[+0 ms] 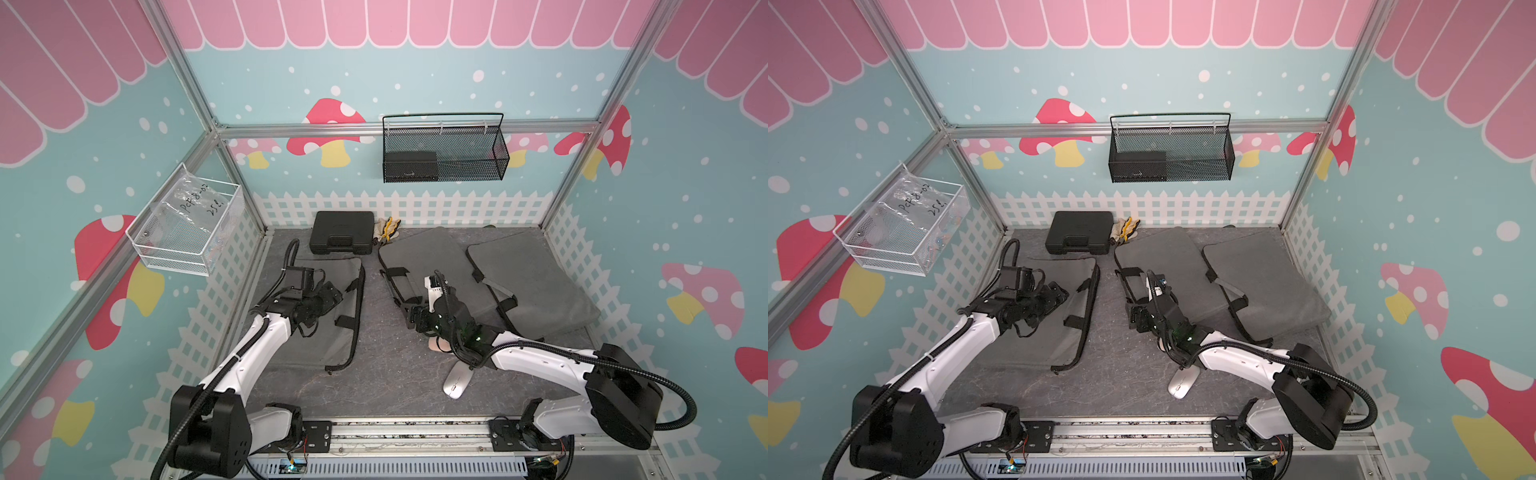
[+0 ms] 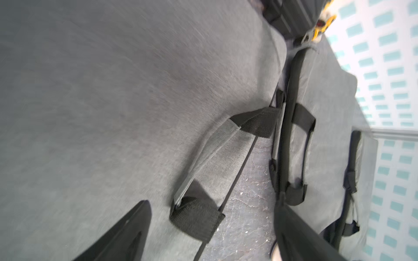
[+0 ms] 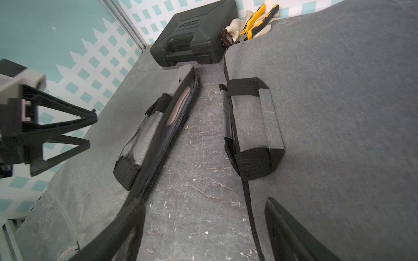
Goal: Put the mouse into the laptop bag
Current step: Close the zippered laptop bag at the center of the board, then zip the zipper on the zippered laptop bag.
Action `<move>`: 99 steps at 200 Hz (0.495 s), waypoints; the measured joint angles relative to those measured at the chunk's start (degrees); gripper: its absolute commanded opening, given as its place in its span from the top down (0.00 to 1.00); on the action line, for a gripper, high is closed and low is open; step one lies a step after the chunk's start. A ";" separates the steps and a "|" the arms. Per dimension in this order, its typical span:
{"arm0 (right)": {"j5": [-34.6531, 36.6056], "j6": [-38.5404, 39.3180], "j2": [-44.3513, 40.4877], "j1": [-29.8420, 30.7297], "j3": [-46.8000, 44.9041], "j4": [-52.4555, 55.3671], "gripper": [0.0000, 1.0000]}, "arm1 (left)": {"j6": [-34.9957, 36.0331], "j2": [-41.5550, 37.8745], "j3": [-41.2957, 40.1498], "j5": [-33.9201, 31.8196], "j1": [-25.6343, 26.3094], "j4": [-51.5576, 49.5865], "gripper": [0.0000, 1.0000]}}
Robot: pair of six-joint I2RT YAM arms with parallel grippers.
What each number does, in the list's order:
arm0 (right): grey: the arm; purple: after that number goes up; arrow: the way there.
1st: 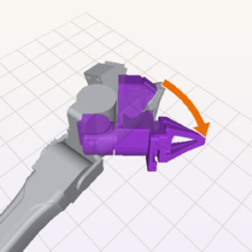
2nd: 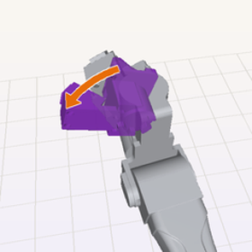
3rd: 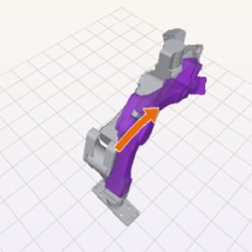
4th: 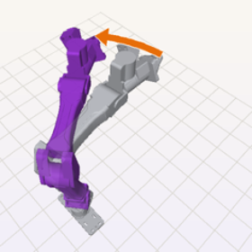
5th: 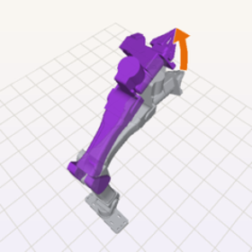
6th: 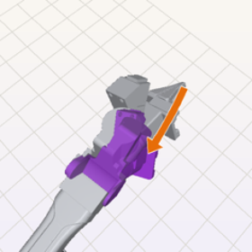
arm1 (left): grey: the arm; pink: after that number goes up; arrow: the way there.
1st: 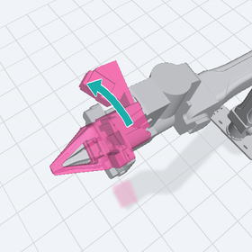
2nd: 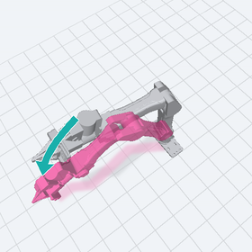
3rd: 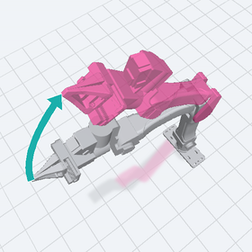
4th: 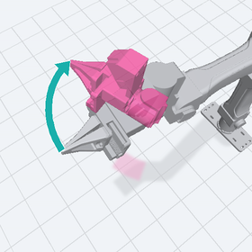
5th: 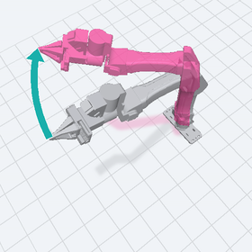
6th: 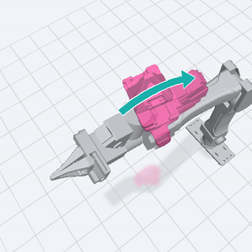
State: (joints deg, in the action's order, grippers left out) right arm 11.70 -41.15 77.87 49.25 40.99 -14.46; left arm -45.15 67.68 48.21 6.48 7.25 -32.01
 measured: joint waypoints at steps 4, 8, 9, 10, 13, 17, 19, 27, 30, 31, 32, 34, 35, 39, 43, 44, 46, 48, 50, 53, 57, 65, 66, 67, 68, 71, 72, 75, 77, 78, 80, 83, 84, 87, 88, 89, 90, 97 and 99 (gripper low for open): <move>-0.31 0.04 -0.31 0.02 0.00 0.00 0.17 | -0.44 -1.36 -0.24 -0.90 -0.02 -0.66 0.04; -0.68 0.15 -0.55 0.04 0.00 0.00 0.17 | -0.79 -2.64 -0.52 -1.75 -0.07 -1.18 0.04; -0.81 0.17 -0.66 0.07 0.00 0.00 0.17 | -0.85 -2.86 -0.59 -1.92 -0.07 -1.27 0.04; -0.85 0.20 -0.70 0.07 0.00 0.00 0.17 | -0.98 -3.13 -0.63 -2.08 -0.07 -1.40 0.04; -1.01 0.28 -0.87 0.20 -0.02 -0.02 0.17 | -1.33 -4.28 -0.92 -2.73 -0.11 -1.90 0.03; -1.20 0.42 -1.16 0.37 -0.02 -0.02 0.16 | -1.86 -5.62 -1.33 -3.48 -0.15 -2.56 0.03; -1.27 0.46 -1.27 0.50 -0.04 -0.07 0.16 | -2.08 -6.12 -1.46 -3.74 -0.20 -2.69 0.03; -1.46 0.70 -1.73 1.16 -0.15 -0.07 0.16 | -3.21 -8.70 -2.62 -4.81 -0.48 -3.80 0.03; -1.55 0.85 -1.86 1.46 -0.22 -0.07 0.16 | -3.65 -9.53 -3.06 -5.14 -0.59 -4.26 0.03; -1.60 0.85 -1.95 1.66 -0.26 -0.09 0.16 | -3.76 -9.75 -3.17 -5.22 -0.61 -4.33 0.03; -1.57 0.85 -1.97 1.75 -0.28 -0.09 0.16 | -3.98 -10.19 -3.41 -5.35 -0.66 -4.50 0.03; -1.55 0.94 -2.05 1.97 -0.33 -0.11 0.16 | -4.20 -10.58 -3.67 -5.46 -0.74 -4.68 0.03; -1.60 0.96 -2.12 2.12 -0.37 -0.11 0.15 | -4.35 -10.97 -3.93 -5.60 -0.81 -4.85 0.03; -1.60 1.09 -2.25 2.64 -0.48 -0.11 0.15 | -4.90 -11.89 -4.57 -5.79 -0.92 -5.46 0.03; -1.46 1.25 -2.38 3.30 -0.61 -0.09 0.15 | -5.49 -12.76 -5.33 -6.01 -1.09 -5.97 0.03; -1.44 1.27 -2.40 3.45 -0.63 -0.09 0.15 | -5.70 -13.07 -5.60 -6.03 -1.14 -6.16 0.03; -1.38 1.27 -2.43 3.80 -0.70 -0.11 0.15 | -5.92 -13.35 -5.84 -6.10 -1.18 -6.34 0.03; -1.25 1.33 -2.49 4.13 -0.79 -0.11 0.15 | -6.14 -13.70 -6.23 -6.14 -1.20 -6.58 0.03; -1.25 1.38 -2.51 4.50 -0.83 -0.09 0.15 | -6.43 -14.05 -6.62 -6.25 -1.25 -6.88 0.03; -1.07 1.49 -2.51 5.11 -0.94 -0.09 0.15 | -6.91 -14.47 -7.13 -6.32 -1.27 -7.21 0.03; -0.87 1.53 -2.54 5.99 -1.07 -0.09 0.15 | -7.41 -15.02 -7.91 -6.34 -1.33 -7.76 0.03; -0.48 1.70 -2.49 7.85 -1.27 -0.07 0.15 | -8.33 -15.67 -9.16 -6.32 -1.46 -8.74 0.04; -0.37 1.70 -2.49 8.00 -1.29 -0.07 0.15 | -8.48 -15.76 -9.35 -6.32 -1.49 -8.94 0.04; -0.28 1.73 -2.49 8.15 -1.31 -0.07 0.15 | -8.52 -15.80 -9.46 -6.32 -1.49 -8.98 0.04; -0.17 1.70 -2.49 8.46 -1.33 -0.04 0.15 | -8.59 -15.82 -9.55 -6.32 -1.51 -9.09 0.04; -0.07 1.70 -2.43 9.27 -1.36 -0.04 0.15 | -8.98 -16.00 -10.08 -6.32 -1.57 -9.51 0.04; -0.02 1.70 -2.40 9.44 -1.36 -0.04 0.15 | -9.07 -16.04 -10.16 -6.34 -1.57 -9.62 0.03; 0.33 1.70 -2.36 10.12 -1.36 -0.04 0.15 | -9.31 -16.13 -10.54 -6.34 -1.64 -9.88 0.03; 0.37 1.70 -2.27 10.60 -1.36 -0.07 0.15 | -9.62 -16.22 -10.80 -6.36 -1.68 -10.19 0.03; 0.42 1.70 -2.21 10.78 -1.36 -0.09 0.16 | -9.81 -16.28 -10.97 -6.38 -1.75 -10.32 0.03; 0.50 1.68 -2.12 11.34 -1.33 -0.11 0.16 | -10.01 -16.33 -11.15 -6.38 -1.79 -10.47 0.03; 0.68 1.66 -1.95 11.98 -1.33 -0.17 0.16 | -10.38 -16.50 -11.61 -6.43 -1.95 -10.86 0.03; 0.76 1.66 -1.77 12.31 -1.33 -0.22 0.16 | -10.49 -16.52 -11.72 -6.43 -1.97 -10.88 0.03; 0.87 1.62 -1.55 13.03 -1.31 -0.26 0.16 | -10.86 -16.68 -12.09 -6.43 -2.12 -11.13 0.03; 0.94 1.60 -1.40 13.31 -1.29 -0.31 0.17 | -11.02 -16.76 -12.28 -6.45 -2.19 -11.23 0.03; 0.98 1.57 -1.29 13.46 -1.27 -0.33 0.17 | -11.10 -16.81 -12.39 -6.45 -2.25 -11.34 0.03; 1.01 1.55 -1.16 13.62 -1.27 -0.35 0.17 | -11.32 -16.92 -12.61 -6.47 -2.34 -11.47 0.03; 1.29 1.38 0.13 15.28 -1.07 -0.46 0.19 | -12.15 -17.46 -13.64 -6.47 -2.91 -12.07 0.03; 1.40 1.25 0.52 15.72 -1.01 -0.46 0.19 | -12.35 -17.57 -13.84 -6.45 -3.02 -12.17 0.03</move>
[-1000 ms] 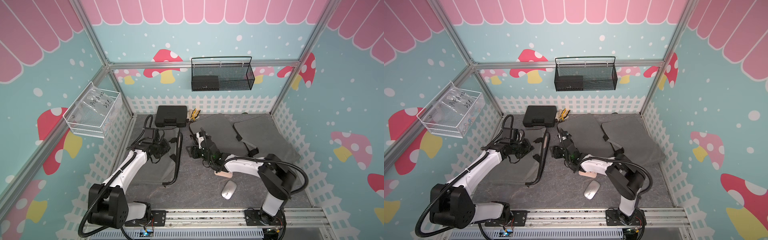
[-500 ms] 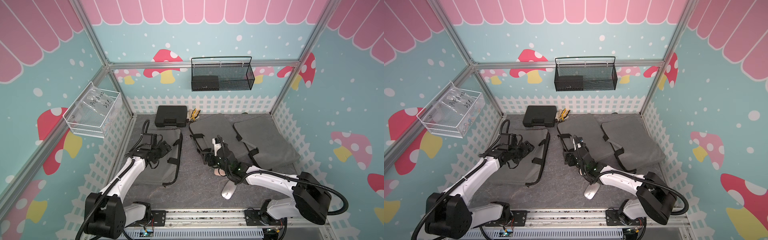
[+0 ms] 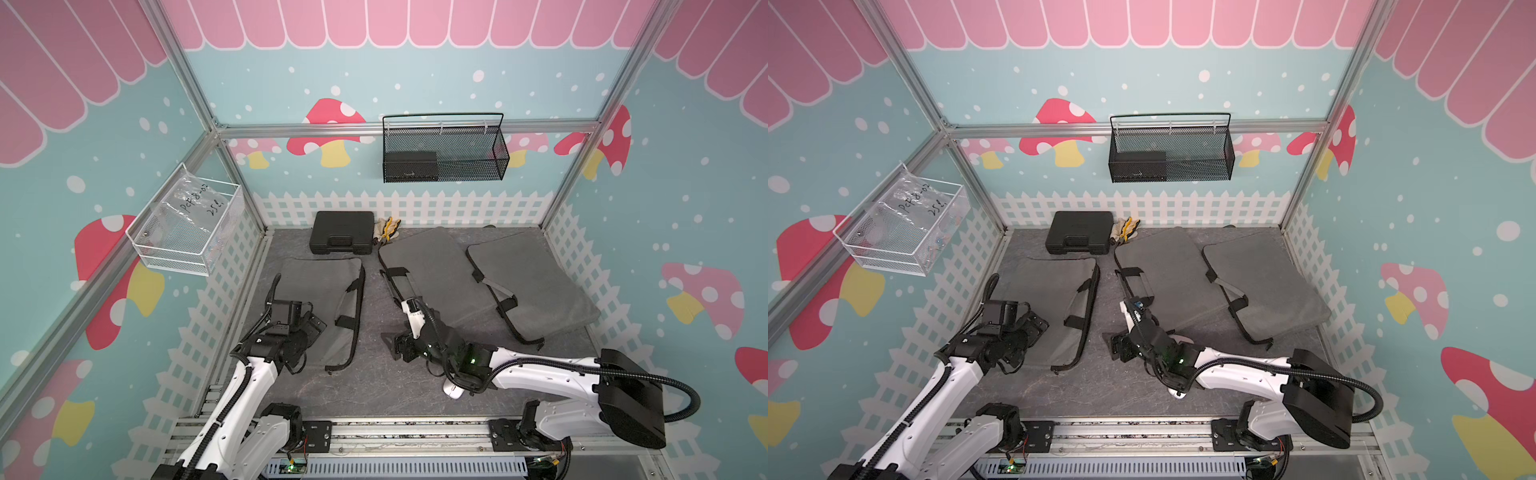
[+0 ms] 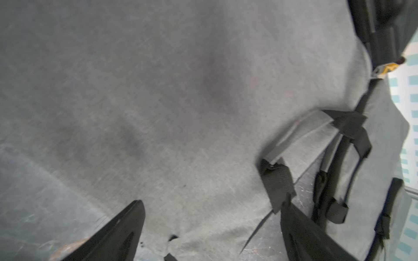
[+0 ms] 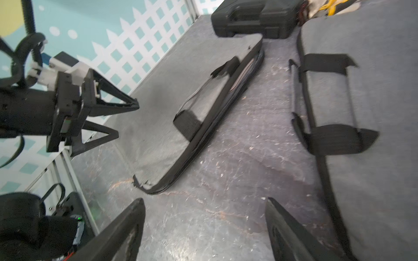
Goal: Put the mouse into the laptop bag
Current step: Zip the zipper on the zippered laptop bag.
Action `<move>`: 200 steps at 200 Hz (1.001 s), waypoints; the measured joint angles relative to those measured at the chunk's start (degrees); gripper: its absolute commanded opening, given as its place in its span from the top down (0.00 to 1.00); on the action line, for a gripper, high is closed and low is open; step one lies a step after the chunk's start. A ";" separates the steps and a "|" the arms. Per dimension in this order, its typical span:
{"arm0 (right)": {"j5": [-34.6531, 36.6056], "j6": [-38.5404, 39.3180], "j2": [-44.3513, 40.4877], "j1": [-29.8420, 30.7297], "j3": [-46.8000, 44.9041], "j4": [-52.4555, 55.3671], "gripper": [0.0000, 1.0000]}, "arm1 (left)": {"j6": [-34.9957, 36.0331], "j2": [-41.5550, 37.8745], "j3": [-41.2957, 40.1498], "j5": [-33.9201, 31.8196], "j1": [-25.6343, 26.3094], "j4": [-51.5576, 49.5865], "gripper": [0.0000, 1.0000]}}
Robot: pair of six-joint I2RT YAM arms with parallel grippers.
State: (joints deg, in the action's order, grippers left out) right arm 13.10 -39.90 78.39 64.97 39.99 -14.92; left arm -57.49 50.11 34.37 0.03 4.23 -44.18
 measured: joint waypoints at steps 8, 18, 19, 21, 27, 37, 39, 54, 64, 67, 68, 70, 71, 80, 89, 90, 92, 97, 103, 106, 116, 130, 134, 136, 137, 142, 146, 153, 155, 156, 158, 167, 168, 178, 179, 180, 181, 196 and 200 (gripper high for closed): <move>0.28 -0.28 1.81 1.64 0.39 0.00 0.21 | -0.87 -0.79 -1.22 0.09 -0.68 -0.44 0.03; 0.96 -0.85 4.46 3.48 1.18 0.11 0.23 | -1.55 -1.73 -2.47 0.20 -1.40 -0.87 0.03; 1.03 -0.87 4.94 3.82 1.36 0.09 0.23 | -1.64 -1.88 -2.62 0.20 -1.51 -0.94 0.03; 1.14 -0.87 5.55 4.28 1.60 0.17 0.23 | -1.75 -2.10 -2.84 0.22 -1.66 -1.03 0.03; 1.46 -1.20 7.23 5.35 2.27 0.20 0.24 | -2.03 -2.62 -3.34 0.26 -2.01 -1.31 0.03; 1.99 -1.77 10.29 7.28 3.85 0.35 0.26 | -2.40 -3.52 -3.93 0.42 -2.51 -1.62 0.03; 1.99 -1.79 10.95 7.61 4.22 0.37 0.26 | -2.47 -3.69 -4.00 0.44 -2.62 -1.66 0.03; 1.84 -2.49 15.13 9.66 7.26 0.35 0.28 | -2.78 -4.92 -4.70 0.83 -3.39 -1.68 0.03; 1.70 -2.82 17.46 10.38 9.22 0.31 0.28 | -2.80 -5.46 -5.18 1.16 -3.93 -1.64 0.02; 1.62 -2.84 18.14 10.54 9.77 0.26 0.28 | -2.80 -5.60 -5.33 1.18 -4.09 -1.62 0.02; 1.62 -2.84 18.29 10.54 9.92 0.26 0.28 | -2.80 -5.66 -5.42 1.25 -4.17 -1.62 0.02; 1.57 -2.93 18.73 10.56 10.34 0.26 0.28 | -2.80 -5.73 -5.53 1.31 -4.28 -1.62 0.02; 1.53 -2.95 18.88 10.60 10.47 0.24 0.28 | -2.80 -5.75 -5.57 1.33 -4.31 -1.62 0.02; 1.42 -3.13 20.85 10.75 12.13 0.13 0.28 | -2.75 -5.99 -6.12 1.53 -4.96 -1.62 0.02; 1.20 -3.26 22.69 10.78 13.81 0.11 0.28 | -2.75 -6.10 -6.62 1.81 -5.62 -1.57 0.02; 1.22 -3.26 22.88 10.78 13.97 0.09 0.28 | -2.75 -6.12 -6.71 1.86 -5.73 -1.60 0.02; 1.16 -3.26 23.37 10.78 14.36 0.02 0.28 | -2.75 -6.14 -6.78 1.92 -5.86 -1.60 0.02; 0.83 -3.28 24.48 10.78 15.30 0.00 0.28 | -2.71 -6.14 -7.02 2.16 -6.32 -1.55 0.02; 0.46 -3.30 25.99 10.78 16.57 -0.02 0.28 | -2.54 -6.12 -7.30 2.51 -6.97 -1.42 0.02; 0.31 -3.30 26.69 10.78 17.16 -0.02 0.28 | -2.51 -6.12 -7.39 2.60 -7.30 -1.38 0.02; -0.22 -3.30 28.87 10.78 19.15 0.22 0.30 | -2.25 -6.05 -7.65 3.26 -8.35 -1.16 0.02; -0.68 -3.48 32.61 10.78 22.25 0.39 0.35 | -1.99 -5.86 -7.93 4.26 -9.55 -0.50 0.02; -0.81 -3.45 33.51 10.78 22.93 0.46 0.37 | -1.90 -5.70 -8.00 4.55 -9.84 -0.24 0.02; -0.79 -3.58 33.92 10.78 23.21 0.48 0.39 | -1.88 -5.62 -8.02 4.68 -9.92 -0.11 0.02; -0.74 -3.65 34.05 10.78 23.32 0.50 0.40 | -1.86 -5.57 -8.07 4.79 -9.99 -0.07 0.02; -0.94 -3.63 34.93 10.64 23.89 0.66 0.43 | -1.70 -5.29 -8.11 5.05 -10.25 0.22 0.02; -1.01 -3.52 35.54 10.56 24.20 0.81 0.47 | -1.68 -5.09 -8.13 5.33 -10.38 0.35 0.02; -1.20 -3.50 36.28 10.38 24.50 1.18 0.53 | -1.53 -4.76 -8.15 5.75 -10.62 0.61 0.02; -1.38 -3.63 36.41 10.36 24.55 1.31 0.56 | -1.44 -4.66 -8.15 5.81 -10.67 0.72 0.02; -1.36 -3.91 36.50 10.32 24.57 1.33 0.57 | -1.46 -4.63 -8.15 5.81 -10.69 0.72 0.02; -1.18 -4.02 36.61 10.25 24.59 1.36 0.60 | -1.44 -4.55 -8.15 5.92 -10.73 0.81 0.02; -1.38 -3.52 37.13 9.77 24.63 1.79 0.71 | -1.22 -4.33 -8.15 6.25 -10.91 1.11 0.02; -1.49 -3.67 37.22 9.68 24.63 1.84 0.72 | -1.22 -4.33 -8.15 6.25 -10.91 1.14 0.02; -1.36 -4.15 37.73 9.03 24.68 2.05 0.82 | -1.01 -4.24 -8.15 6.43 -10.97 1.29 0.02; -1.36 -4.00 37.75 8.94 24.70 2.10 0.83 | -1.01 -4.24 -8.15 6.45 -10.99 1.31 0.02; -1.51 -3.74 37.81 8.83 24.70 2.12 0.83 | -1.01 -4.24 -8.15 6.45 -10.99 1.31 0.02; -1.70 -3.65 37.83 8.76 24.70 2.12 0.84 | -0.98 -4.26 -8.15 6.47 -10.99 1.31 0.02; -1.79 -4.28 38.27 7.63 24.68 2.47 0.94 | -0.81 -4.33 -8.15 6.71 -11.06 1.42 0.02; -1.68 -3.93 38.32 7.28 24.68 2.64 0.97 | -0.81 -4.42 -8.20 6.84 -11.08 1.44 0.02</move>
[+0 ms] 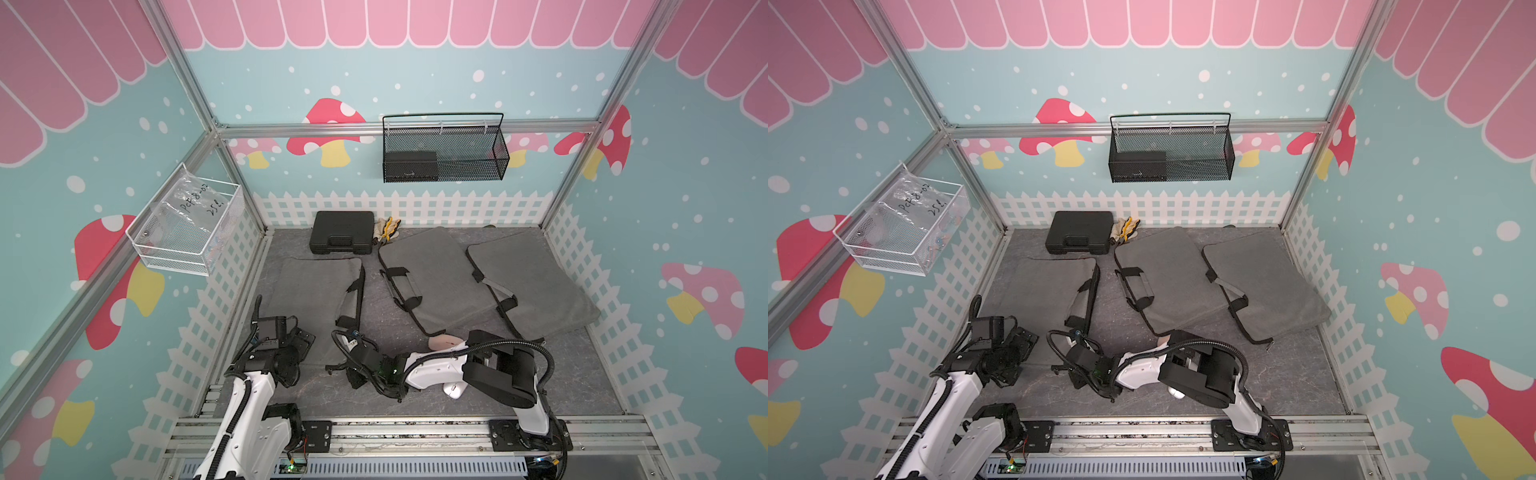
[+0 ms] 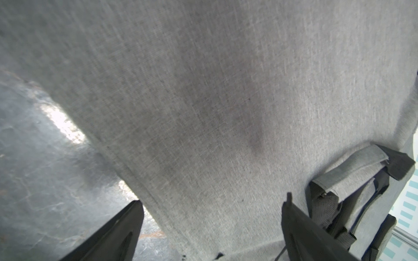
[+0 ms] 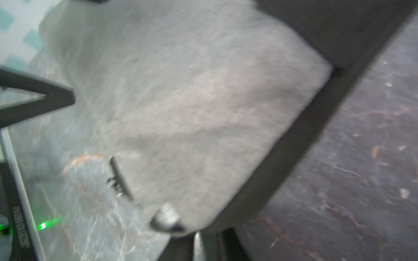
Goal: Put the mouse into the laptop bag
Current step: Zip the zipper on the zippered laptop bag.
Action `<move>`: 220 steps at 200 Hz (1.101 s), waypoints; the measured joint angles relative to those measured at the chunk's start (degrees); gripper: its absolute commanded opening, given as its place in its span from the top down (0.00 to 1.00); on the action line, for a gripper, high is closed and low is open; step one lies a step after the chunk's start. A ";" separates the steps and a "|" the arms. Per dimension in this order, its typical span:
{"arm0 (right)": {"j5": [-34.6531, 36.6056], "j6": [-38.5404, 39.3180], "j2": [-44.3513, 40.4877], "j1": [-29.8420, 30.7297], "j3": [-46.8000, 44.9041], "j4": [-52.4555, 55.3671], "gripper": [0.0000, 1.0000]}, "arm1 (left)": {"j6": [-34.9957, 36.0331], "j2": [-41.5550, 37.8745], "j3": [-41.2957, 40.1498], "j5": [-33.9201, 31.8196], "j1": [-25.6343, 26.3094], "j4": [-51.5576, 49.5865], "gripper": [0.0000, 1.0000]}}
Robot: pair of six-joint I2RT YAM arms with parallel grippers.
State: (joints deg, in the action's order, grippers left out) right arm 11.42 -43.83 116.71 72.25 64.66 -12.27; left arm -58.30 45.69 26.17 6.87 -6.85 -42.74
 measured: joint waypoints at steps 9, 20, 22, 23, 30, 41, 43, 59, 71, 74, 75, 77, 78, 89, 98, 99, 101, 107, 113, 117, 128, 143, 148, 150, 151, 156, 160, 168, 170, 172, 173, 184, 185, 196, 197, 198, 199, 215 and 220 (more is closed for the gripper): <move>0.26 -0.28 0.00 -0.57 -0.20 -0.02 1.00 | 0.00 -0.35 -0.13 0.22 -0.15 0.11 0.02; 1.01 -0.46 -0.11 -1.25 -0.81 -0.68 1.00 | 0.00 -1.07 -0.42 0.37 -0.24 0.15 0.02; 1.11 -0.55 -0.13 -1.40 -0.96 -0.87 1.00 | 0.00 -1.22 -0.46 0.44 -0.24 0.15 0.02; 1.18 -0.57 -0.13 -1.44 -0.98 -0.90 1.00 | 0.00 -1.29 -0.48 0.46 -0.24 0.13 0.02; 1.66 -0.59 -0.48 -1.73 -1.60 -1.20 1.00 | 0.00 -1.84 -0.68 0.52 -0.26 0.15 0.02; 2.36 -0.57 -1.44 -2.10 -3.04 -1.49 1.00 | -0.02 -2.78 -1.01 0.68 -0.26 0.13 0.02; 2.54 -0.55 -1.66 -2.14 -3.37 -1.53 1.00 | -0.02 -2.95 -1.05 0.70 -0.26 0.13 0.02; 2.89 -0.13 -3.82 -2.47 -6.56 -2.36 0.84 | -0.04 -4.31 -1.49 0.72 -0.26 0.13 0.02; 2.54 0.57 -5.81 -2.45 -9.40 -3.58 0.62 | -0.07 -5.25 -1.88 0.72 -0.26 0.13 0.02; 2.43 0.15 -6.49 -2.43 -10.16 -3.80 0.57 | -0.07 -5.46 -1.97 0.72 -0.26 0.11 0.03; 2.45 0.13 -6.64 -2.43 -10.34 -3.89 0.55 | -0.07 -5.55 -2.01 0.72 -0.26 0.11 0.03; 2.36 0.61 -7.04 -2.40 -10.80 -4.02 0.53 | -0.07 -5.68 -2.08 0.72 -0.26 0.13 0.03; 2.25 0.68 -7.17 -2.38 -10.97 -4.09 0.52 | -0.07 -5.73 -2.10 0.72 -0.26 0.13 0.03; 1.46 0.76 -9.64 -2.29 -13.29 -5.20 0.41 | -0.20 -6.27 -2.43 0.70 -0.28 0.13 0.08; 0.87 1.44 -11.39 -2.16 -14.58 -6.12 0.35 | -0.20 -6.45 -2.71 0.70 -0.35 0.15 0.14; 0.61 1.38 -11.65 -2.10 -14.75 -6.27 0.34 | -0.22 -6.49 -2.78 0.68 -0.37 0.15 0.15; 0.39 1.09 -11.89 -2.10 -14.91 -6.51 0.33 | -0.44 -6.49 -2.82 0.70 -0.37 0.17 0.17; -0.20 1.31 -12.96 -2.01 -15.47 -7.50 0.31 | -0.50 -6.49 -3.04 0.70 -0.48 0.20 0.23; -0.63 1.55 -13.68 -2.01 -15.67 -8.26 0.29 | -0.35 -6.47 -3.26 0.70 -0.57 0.28 0.29; -0.90 1.60 -14.03 -2.01 -15.65 -8.81 0.28 | -0.55 -6.32 -3.43 0.72 -0.61 0.50 0.33; -1.99 1.68 -14.29 -1.97 -15.28 -10.19 0.25 | -0.92 -5.79 -3.89 0.79 -0.63 0.90 0.42; -2.69 1.73 -13.92 -1.97 -14.16 -10.71 0.22 | -0.81 -4.42 -4.46 0.92 -0.66 1.53 0.52; -2.86 1.68 -13.55 -1.97 -13.55 -10.73 0.22 | -1.03 -3.89 -4.61 0.90 -0.72 1.77 0.55; -2.95 1.66 -13.40 -1.97 -13.25 -10.64 0.22 | -0.83 -3.63 -4.70 0.92 -0.76 1.86 0.57; -2.95 1.70 -13.27 -1.97 -13.05 -10.60 0.22 | -0.61 -3.48 -4.74 0.92 -0.81 1.88 0.58; -3.19 1.55 -12.61 -1.97 -12.20 -10.60 0.21 | -1.05 -3.02 -4.85 0.96 -0.90 2.08 0.62; -3.17 1.60 -12.15 -1.97 -11.52 -10.51 0.22 | -0.76 -2.51 -4.94 0.98 -0.92 2.23 0.65; -3.37 1.38 -10.84 -2.01 -9.90 -10.36 0.22 | -1.14 -1.55 -5.05 1.14 -0.96 2.54 0.73; -3.43 1.33 -10.58 -2.03 -9.51 -10.25 0.22 | -0.90 -1.36 -5.07 1.22 -0.96 2.54 0.76; -3.41 1.33 -10.38 -2.03 -9.27 -10.19 0.22 | -0.61 -1.22 -5.07 1.22 -0.96 2.54 0.78; -3.41 1.29 -10.21 -2.03 -9.03 -10.16 0.22 | -0.76 -1.11 -5.09 1.25 -0.96 2.56 0.79; -3.61 0.92 -8.46 -2.21 -7.23 -10.01 0.23 | -0.90 -0.48 -5.16 1.84 -0.96 2.73 0.87; -3.58 0.90 -8.33 -2.23 -7.13 -10.01 0.23 | -0.63 -0.44 -5.16 1.84 -0.96 2.71 0.88; -3.93 0.61 -6.64 -2.54 -5.75 -9.94 0.24 | -1.14 -0.39 -5.29 2.45 -0.94 3.10 0.92; -4.02 0.55 -6.43 -2.56 -5.60 -9.86 0.24 | -0.98 -0.42 -5.31 2.56 -0.96 3.13 0.92; -4.04 0.48 -6.34 -2.58 -5.53 -9.84 0.24 | -0.90 -0.42 -5.33 2.60 -0.96 3.15 0.92; -4.00 0.44 -6.19 -2.62 -5.40 -9.81 0.24 | -0.83 -0.44 -5.35 2.64 -0.96 3.17 0.92; -4.42 0.09 -4.22 -3.41 -4.24 -8.98 0.29 | -1.60 -1.70 -6.51 3.50 -0.92 3.98 0.92; -4.37 -0.22 -3.67 -3.72 -3.89 -8.66 0.31 | -1.79 -2.43 -7.04 3.67 -0.85 4.26 0.91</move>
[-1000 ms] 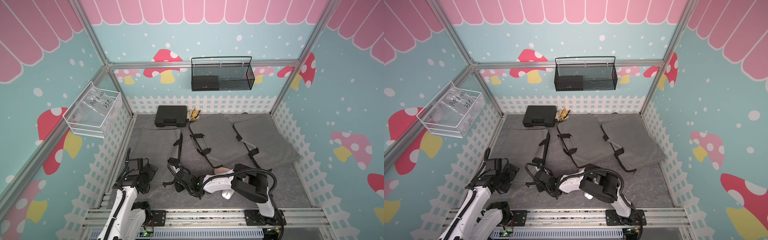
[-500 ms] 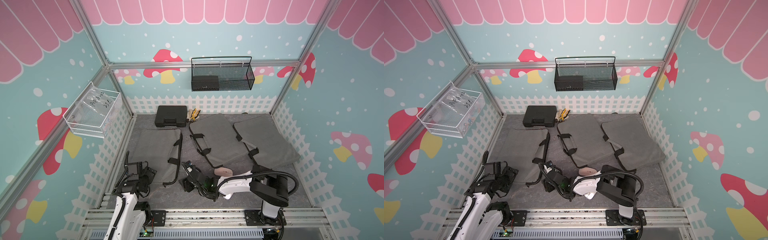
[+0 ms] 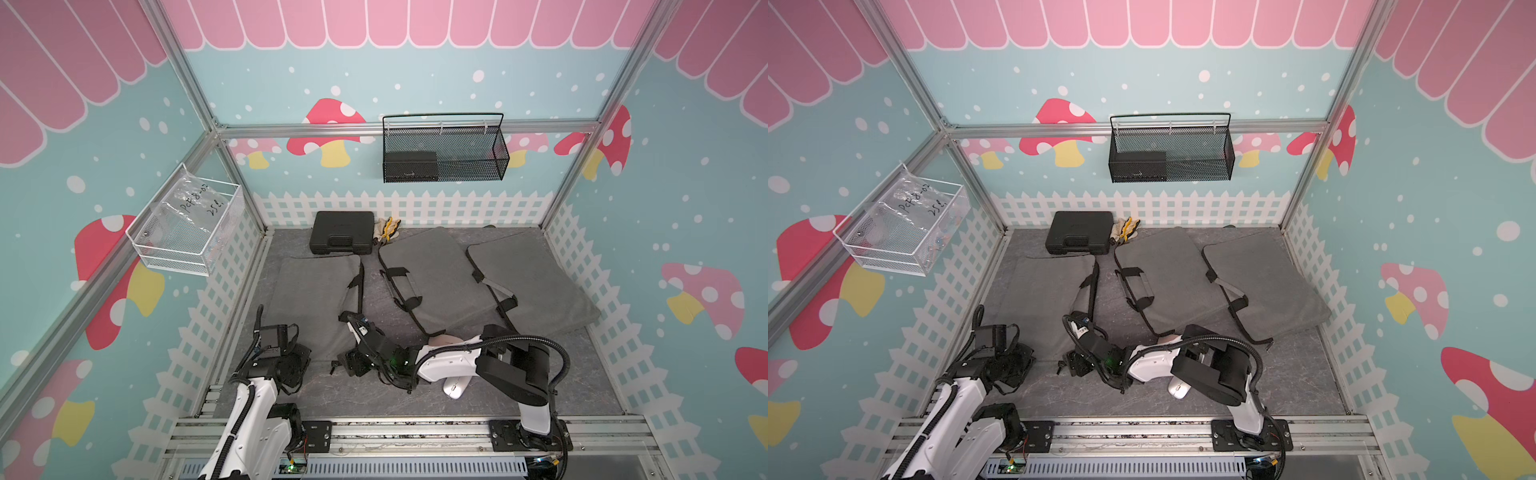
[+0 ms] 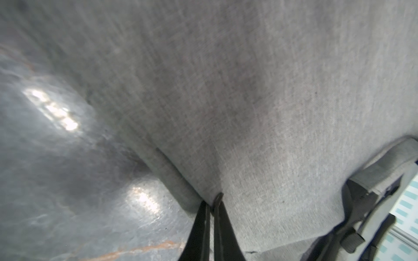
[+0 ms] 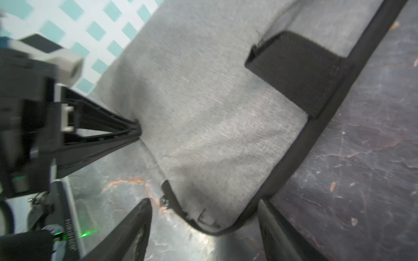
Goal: Put the mouse into the laptop bag
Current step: Zip the zipper on the zippered laptop bag.
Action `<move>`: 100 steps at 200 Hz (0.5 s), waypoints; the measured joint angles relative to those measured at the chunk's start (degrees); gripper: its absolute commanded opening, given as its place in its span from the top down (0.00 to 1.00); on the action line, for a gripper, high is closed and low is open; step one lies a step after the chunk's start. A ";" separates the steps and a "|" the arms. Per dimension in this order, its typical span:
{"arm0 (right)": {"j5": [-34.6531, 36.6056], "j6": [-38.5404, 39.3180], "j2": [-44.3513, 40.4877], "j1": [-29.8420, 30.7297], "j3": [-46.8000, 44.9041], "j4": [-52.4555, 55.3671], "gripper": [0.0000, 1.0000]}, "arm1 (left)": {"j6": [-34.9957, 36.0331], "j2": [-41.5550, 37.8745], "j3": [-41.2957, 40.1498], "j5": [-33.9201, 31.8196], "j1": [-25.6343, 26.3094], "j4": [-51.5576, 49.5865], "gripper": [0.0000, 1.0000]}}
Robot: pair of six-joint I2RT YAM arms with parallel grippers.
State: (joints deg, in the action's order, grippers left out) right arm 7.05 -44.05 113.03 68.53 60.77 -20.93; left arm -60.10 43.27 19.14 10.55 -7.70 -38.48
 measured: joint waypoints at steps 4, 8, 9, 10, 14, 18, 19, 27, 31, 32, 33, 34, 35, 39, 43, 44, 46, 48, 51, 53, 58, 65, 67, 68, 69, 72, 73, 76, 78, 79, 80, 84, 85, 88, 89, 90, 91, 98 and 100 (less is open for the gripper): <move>-0.07 0.07 0.39 -0.35 0.24 0.31 0.33 | -0.22 -0.79 -0.37 0.15 0.09 0.07 0.89; -0.02 -0.22 0.70 -0.55 0.42 0.50 0.34 | -0.44 -1.66 -0.85 0.22 0.22 0.15 0.87; 0.00 -0.09 0.83 -0.70 0.46 0.66 0.34 | -0.48 -1.84 -0.92 0.26 0.24 0.17 0.87; -0.04 -0.04 0.90 -0.76 0.50 0.70 0.35 | -0.63 -2.19 -1.05 0.28 0.31 0.17 0.87; 0.11 -0.46 1.16 -1.07 0.68 1.07 0.36 | -0.92 -2.95 -1.40 0.44 0.42 0.13 0.85; 0.11 -0.46 1.38 -1.40 0.83 1.46 0.37 | -1.20 -4.15 -1.79 0.63 0.61 -0.02 0.84; 0.15 -0.52 1.40 -1.44 0.85 1.51 0.37 | -1.31 -4.48 -1.92 0.70 0.68 -0.02 0.83; 0.44 -0.76 1.70 -2.10 0.92 1.92 0.40 | -1.73 -6.43 -2.43 0.90 0.98 -0.52 0.80; 0.46 -0.76 1.79 -2.47 0.92 2.19 0.41 | -1.77 -7.28 -2.56 0.90 1.07 -0.90 0.77; 0.50 -0.87 1.81 -2.58 0.92 2.21 0.42 | -1.99 -7.63 -2.60 0.87 1.09 -1.05 0.76; 0.55 -0.92 1.84 -2.62 0.92 2.25 0.42 | -2.05 -7.76 -2.62 0.90 1.11 -1.09 0.75; 0.57 -0.98 1.86 -2.67 0.92 2.29 0.42 | -2.12 -8.07 -2.64 0.92 1.14 -1.27 0.75; 0.61 -0.98 1.88 -2.80 0.92 2.38 0.43 | -2.03 -8.22 -2.64 0.92 1.14 -1.38 0.74; 0.63 -1.09 1.92 -3.10 0.92 2.54 0.44 | -2.43 -9.16 -2.64 0.90 1.20 -1.84 0.71; 0.70 -0.98 1.97 -3.50 0.92 2.69 0.46 | -2.29 -10.08 -2.64 0.92 1.22 -2.40 0.69; 0.70 -1.14 1.97 -3.54 0.90 2.71 0.46 | -2.43 -10.23 -2.64 0.90 1.22 -2.47 0.68; 0.74 -1.29 1.97 -3.69 0.90 2.67 0.47 | -2.73 -10.58 -2.64 0.92 1.25 -2.60 0.66; 0.81 -1.22 1.97 -3.82 0.90 2.73 0.48 | -2.58 -10.97 -2.64 0.92 1.27 -2.84 0.65; 0.81 -1.18 1.97 -4.09 0.90 2.78 0.49 | -2.67 -11.41 -2.64 0.92 1.27 -3.10 0.61; 0.85 -1.38 1.97 -4.22 0.90 2.73 0.49 | -2.89 -11.72 -2.64 0.92 1.29 -3.26 0.59; 0.87 -1.22 1.97 -4.59 0.87 2.75 0.49 | -2.84 -12.31 -2.64 0.98 1.31 -3.67 0.53; 0.96 -1.20 1.97 -5.05 0.83 2.73 0.50 | -3.02 -12.94 -2.62 1.09 1.38 -4.24 0.46; 1.05 -1.25 1.97 -5.18 0.79 2.71 0.49 | -2.82 -13.07 -2.62 1.09 1.38 -4.48 0.44; 1.07 -1.22 1.97 -5.22 0.76 2.71 0.50 | -2.64 -13.11 -2.60 1.11 1.38 -4.57 0.43; 1.07 -1.20 1.97 -5.27 0.76 2.73 0.50 | -2.51 -13.16 -2.60 1.11 1.38 -4.66 0.43; 1.07 -1.14 1.97 -5.42 0.70 2.73 0.50 | -2.86 -13.22 -2.60 1.11 1.40 -4.81 0.41; 1.09 -1.16 1.97 -5.46 0.68 2.73 0.50 | -2.95 -13.27 -2.58 1.09 1.42 -4.94 0.40; 1.11 -1.16 1.97 -5.62 0.61 2.73 0.50 | -2.40 -13.29 -2.49 1.09 1.42 -5.22 0.38; 1.16 -1.11 1.97 -5.70 0.57 2.73 0.50 | -2.71 -13.29 -2.45 1.07 1.42 -5.42 0.37; 1.18 -1.07 1.97 -5.79 0.52 2.73 0.50 | -2.82 -13.29 -2.43 1.05 1.42 -5.49 0.37; 1.20 -1.05 1.97 -5.84 0.50 2.73 0.50 | -2.71 -13.27 -2.36 1.05 1.42 -5.68 0.37; 1.22 -1.01 1.97 -5.99 0.42 2.75 0.50 | -2.43 -13.16 -2.19 1.03 1.42 -6.14 0.35; 1.25 -1.01 1.97 -6.01 0.39 2.75 0.50 | -2.56 -13.11 -2.10 1.01 1.42 -6.23 0.34; 1.27 -0.98 1.97 -6.12 0.35 2.75 0.50 | -2.29 -13.03 -1.95 0.94 1.42 -6.54 0.33; 1.27 -0.94 1.97 -6.19 0.35 2.75 0.50 | -2.14 -12.98 -1.88 0.85 1.42 -6.62 0.33; 1.27 -0.92 1.97 -6.21 0.33 2.78 0.50 | -2.10 -12.90 -1.75 0.79 1.42 -6.82 0.33; 1.27 -0.87 1.97 -6.23 0.33 2.78 0.50 | -2.14 -12.85 -1.70 0.79 1.42 -6.88 0.32; 1.27 -0.72 1.97 -6.29 0.31 2.78 0.50 | -1.66 -12.31 -0.87 0.35 1.42 -7.93 0.30; 1.27 -0.63 1.97 -6.29 0.31 2.78 0.50 | -1.68 -12.20 -0.68 0.33 1.42 -8.09 0.30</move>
State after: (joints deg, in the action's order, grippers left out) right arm 8.32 -44.69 115.00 62.24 61.08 -18.15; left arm -61.78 31.07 18.46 10.87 -6.28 -46.57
